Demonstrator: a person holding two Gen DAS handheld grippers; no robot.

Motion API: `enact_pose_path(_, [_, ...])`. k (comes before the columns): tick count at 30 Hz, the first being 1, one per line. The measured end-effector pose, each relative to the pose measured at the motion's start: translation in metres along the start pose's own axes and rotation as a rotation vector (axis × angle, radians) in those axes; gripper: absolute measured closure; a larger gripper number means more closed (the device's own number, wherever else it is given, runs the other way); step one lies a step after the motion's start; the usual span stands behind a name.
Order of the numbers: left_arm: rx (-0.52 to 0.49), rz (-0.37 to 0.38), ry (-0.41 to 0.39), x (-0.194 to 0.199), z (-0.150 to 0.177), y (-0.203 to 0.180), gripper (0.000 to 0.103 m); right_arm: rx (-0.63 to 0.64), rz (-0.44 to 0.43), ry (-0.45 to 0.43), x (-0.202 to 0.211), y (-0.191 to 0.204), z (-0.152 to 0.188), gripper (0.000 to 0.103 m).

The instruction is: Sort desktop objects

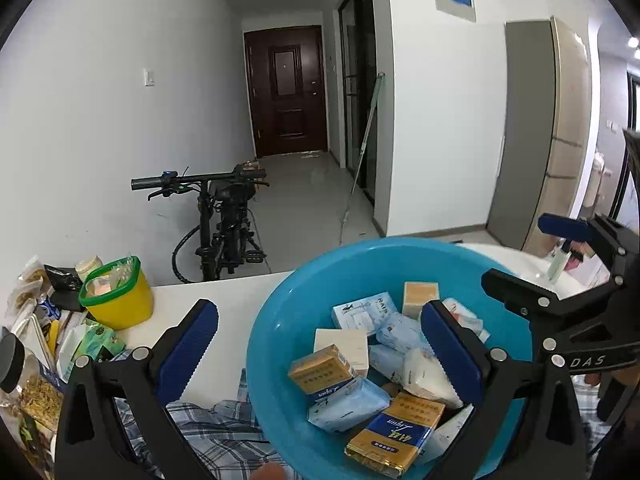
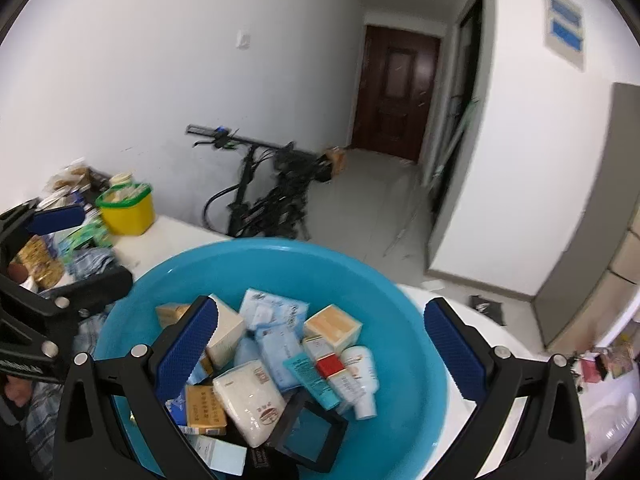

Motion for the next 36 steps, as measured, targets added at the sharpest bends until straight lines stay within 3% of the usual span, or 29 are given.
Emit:
enact_pose_path(6, [0.033, 0.031, -0.016, 0.015, -0.004, 0.012, 0.0, 0.019, 0.11, 0.027, 0.035, 0.005, 0.018, 0.0])
enact_pose_path(12, [0.041, 0.051, -0.052, 0.034, -0.009, 0.014, 0.0, 0.052, 0.219, 0.012, 0.095, 0.018, 0.061, 0.0])
enact_pose_path(17, [0.02, 0.019, -0.061, 0.04, -0.01, 0.007, 0.0, -0.02, 0.173, -0.011, 0.112, 0.024, 0.106, 0.0])
enact_pose_path(26, [-0.007, 0.009, -0.053, 0.034, -0.007, -0.008, 0.0, -0.145, 0.039, 0.117, 0.086, 0.026, 0.185, 0.0])
enact_pose_path(31, [-0.035, 0.019, -0.051, 0.029, -0.003, -0.026, 0.0, -0.163, -0.01, 0.147, 0.081, 0.029, 0.208, 0.0])
enact_pose_path(36, [-0.085, -0.017, -0.062, 0.035, -0.001, -0.043, 0.0, -0.182, -0.024, 0.143, 0.085, 0.022, 0.216, 0.0])
Point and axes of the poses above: each gripper's, at about its wrist camera, not at the fingertips, and x roughly against the way its jaws point, y to its left, z to its underside, the point moved 7 cm from there along -x, roughly the way its jaws point, and after that the axes turned 6 degrees about y, right-handed, at the moved point
